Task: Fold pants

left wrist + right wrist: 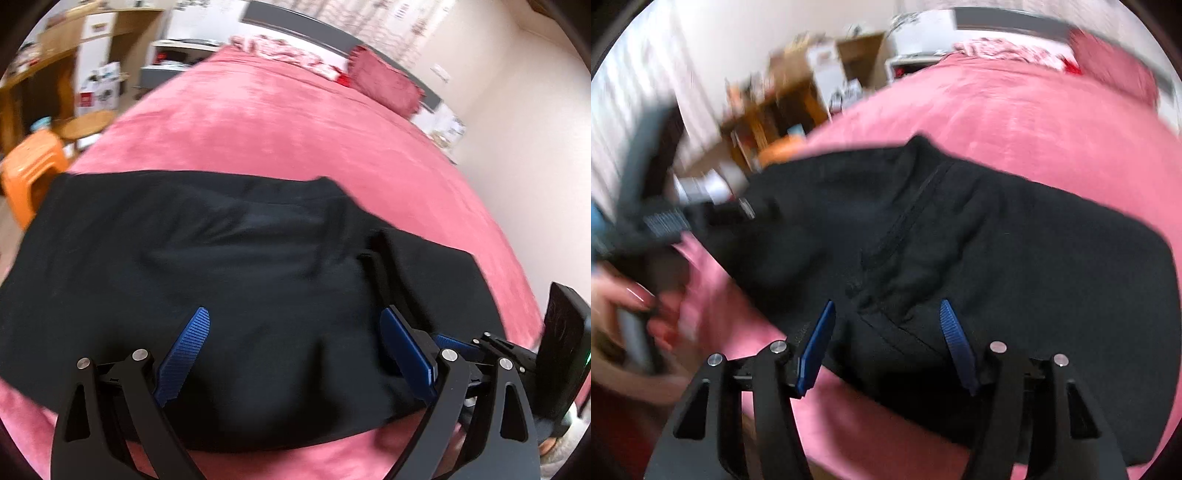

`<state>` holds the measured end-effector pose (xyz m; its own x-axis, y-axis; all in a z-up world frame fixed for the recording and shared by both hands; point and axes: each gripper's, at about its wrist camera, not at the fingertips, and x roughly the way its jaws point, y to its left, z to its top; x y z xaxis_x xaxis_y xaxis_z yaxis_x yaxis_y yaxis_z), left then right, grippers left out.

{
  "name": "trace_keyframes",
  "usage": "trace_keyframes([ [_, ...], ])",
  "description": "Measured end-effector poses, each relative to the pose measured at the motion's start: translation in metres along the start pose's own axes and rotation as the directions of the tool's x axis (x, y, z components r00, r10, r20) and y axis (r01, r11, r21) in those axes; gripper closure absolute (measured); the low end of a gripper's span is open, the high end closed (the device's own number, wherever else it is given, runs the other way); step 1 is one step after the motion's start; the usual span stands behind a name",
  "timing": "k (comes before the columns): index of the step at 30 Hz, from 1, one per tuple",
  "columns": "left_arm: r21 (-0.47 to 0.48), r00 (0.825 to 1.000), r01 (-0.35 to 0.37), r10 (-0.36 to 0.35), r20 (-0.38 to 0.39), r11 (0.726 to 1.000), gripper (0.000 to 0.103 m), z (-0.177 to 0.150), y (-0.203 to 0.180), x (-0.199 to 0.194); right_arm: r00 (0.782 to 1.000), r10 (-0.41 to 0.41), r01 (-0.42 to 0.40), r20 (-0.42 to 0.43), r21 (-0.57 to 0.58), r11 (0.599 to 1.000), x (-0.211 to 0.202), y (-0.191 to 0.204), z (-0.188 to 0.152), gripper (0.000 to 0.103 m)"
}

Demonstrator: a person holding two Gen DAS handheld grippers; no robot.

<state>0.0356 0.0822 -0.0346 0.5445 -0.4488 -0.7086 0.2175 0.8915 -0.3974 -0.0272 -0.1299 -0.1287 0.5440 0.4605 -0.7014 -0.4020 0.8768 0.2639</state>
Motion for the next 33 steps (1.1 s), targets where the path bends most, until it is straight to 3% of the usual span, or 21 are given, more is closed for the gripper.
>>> trace_keyframes([
  [2, 0.019, 0.998, 0.055, -0.054, -0.040, 0.998, 0.010, 0.005, -0.016, 0.012, 0.996, 0.023, -0.034, 0.088, 0.121, 0.992, -0.026, -0.026, 0.004, 0.044],
  [4, 0.025, 0.991, 0.107, -0.104, -0.078, 0.994, 0.010, 0.011, -0.029, 0.027, 0.988, -0.020, -0.015, 0.151, 0.225, 0.974, -0.046, -0.053, 0.009, 0.048],
  [7, 0.015, 0.976, 0.161, -0.157, -0.149, 0.987, 0.010, 0.018, -0.048, 0.058, 0.968, -0.181, 0.107, 0.175, 0.364, 0.925, -0.064, -0.104, 0.013, 0.065],
  [8, 0.012, 0.971, 0.148, -0.143, -0.193, 0.989, 0.010, 0.018, -0.055, 0.073, 0.962, -0.215, 0.136, 0.170, 0.385, 0.913, -0.065, -0.114, 0.014, 0.068],
  [9, 0.012, 0.967, 0.139, -0.134, -0.217, 0.990, 0.017, 0.018, -0.059, 0.082, 0.956, -0.243, 0.159, 0.165, 0.406, 0.900, -0.065, -0.126, 0.013, 0.069],
  [10, 0.017, 0.962, 0.145, -0.137, -0.236, 0.989, 0.036, 0.015, -0.064, 0.091, 0.950, -0.276, 0.193, 0.146, 0.421, 0.886, -0.062, -0.139, 0.011, 0.069],
  [11, 0.041, 0.964, 0.126, -0.112, -0.242, 0.991, 0.046, 0.013, -0.068, 0.095, 0.947, -0.296, 0.219, 0.126, 0.422, 0.880, -0.059, -0.145, 0.008, 0.070],
  [12, 0.072, 0.966, 0.113, -0.092, -0.241, 0.991, 0.069, 0.010, -0.073, 0.096, 0.947, -0.303, 0.234, 0.104, 0.418, 0.877, -0.054, -0.151, 0.004, 0.077],
  [13, 0.089, 0.962, 0.139, -0.113, -0.247, 0.986, 0.082, 0.008, -0.078, 0.095, 0.947, -0.310, 0.252, 0.080, 0.410, 0.877, -0.046, -0.155, 0.000, 0.078],
  [17, 0.114, 0.968, 0.212, -0.192, -0.161, 0.971, 0.086, 0.017, -0.091, 0.061, 0.940, -0.334, 0.278, 0.074, 0.399, 0.874, -0.042, -0.159, -0.008, 0.080],
  [20, 0.147, 0.981, 0.169, -0.151, -0.124, 0.975, 0.088, 0.019, -0.090, 0.052, 0.945, -0.315, 0.254, 0.084, 0.416, 0.873, -0.037, -0.160, -0.009, 0.079],
  [23, 0.118, 0.977, 0.106, -0.082, -0.195, 0.987, 0.089, 0.001, -0.072, 0.078, 0.941, -0.332, 0.282, 0.069, 0.385, 0.879, -0.034, -0.161, -0.012, 0.079],
  [24, 0.111, 0.978, 0.115, -0.093, -0.186, 0.987, 0.089, -0.006, -0.066, 0.083, 0.940, -0.333, 0.284, 0.073, 0.372, 0.884, -0.030, -0.157, -0.012, 0.079],
  [27, 0.191, 0.986, 0.103, -0.075, -0.150, 0.976, 0.089, -0.015, -0.072, 0.084, 0.931, -0.353, 0.308, 0.093, 0.322, 0.895, -0.028, -0.153, -0.017, 0.079],
  [30, 0.232, 0.992, 0.077, -0.052, -0.115, 0.970, 0.085, -0.019, -0.080, 0.083, 0.911, -0.398, 0.359, 0.107, 0.268, 0.894, -0.024, -0.145, -0.019, 0.079],
  [32, 0.217, 0.994, 0.076, -0.056, -0.096, 0.973, 0.077, -0.021, -0.077, 0.076, 0.906, -0.414, 0.376, 0.091, 0.274, 0.885, -0.025, -0.142, -0.015, 0.078],
  [33, 0.193, 0.994, 0.076, -0.058, -0.096, 0.978, 0.068, -0.020, -0.077, 0.073, 0.906, -0.414, 0.377, 0.083, 0.284, 0.882, -0.028, -0.140, -0.014, 0.072],
])
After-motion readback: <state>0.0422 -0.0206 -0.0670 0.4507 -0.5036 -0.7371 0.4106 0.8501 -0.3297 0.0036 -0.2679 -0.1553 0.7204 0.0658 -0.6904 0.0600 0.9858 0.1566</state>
